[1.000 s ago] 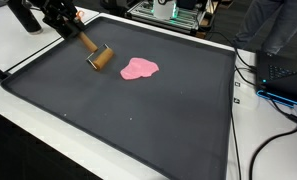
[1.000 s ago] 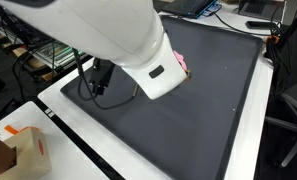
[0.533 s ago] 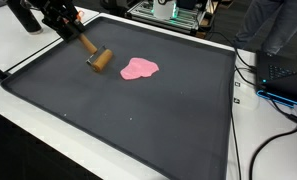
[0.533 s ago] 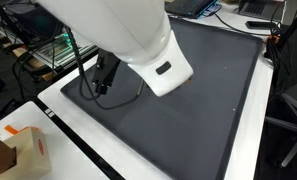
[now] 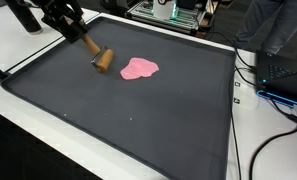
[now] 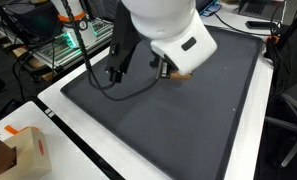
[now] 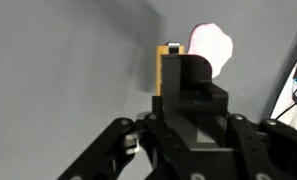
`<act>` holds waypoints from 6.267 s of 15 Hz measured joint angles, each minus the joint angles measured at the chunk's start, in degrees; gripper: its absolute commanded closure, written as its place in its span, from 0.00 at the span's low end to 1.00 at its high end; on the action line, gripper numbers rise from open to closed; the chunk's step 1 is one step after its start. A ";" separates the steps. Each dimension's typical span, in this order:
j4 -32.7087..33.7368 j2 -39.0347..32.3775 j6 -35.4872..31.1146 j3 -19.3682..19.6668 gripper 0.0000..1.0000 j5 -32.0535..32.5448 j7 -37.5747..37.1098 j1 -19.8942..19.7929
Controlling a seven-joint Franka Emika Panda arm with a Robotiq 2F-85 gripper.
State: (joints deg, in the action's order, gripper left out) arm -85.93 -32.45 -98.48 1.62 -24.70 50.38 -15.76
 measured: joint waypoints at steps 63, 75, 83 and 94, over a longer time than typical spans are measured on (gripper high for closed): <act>-18.59 10.10 -5.86 -18.80 0.77 65.88 -8.92 37.56; -22.13 12.58 -8.49 -19.59 0.77 65.91 -8.85 37.40; -26.33 17.21 -11.41 -19.62 0.77 65.63 -8.79 36.73; -30.01 24.01 -15.78 -19.31 0.77 58.62 -8.18 32.43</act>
State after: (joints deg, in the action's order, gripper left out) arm -115.94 -8.44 -114.26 -17.69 33.92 42.20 16.67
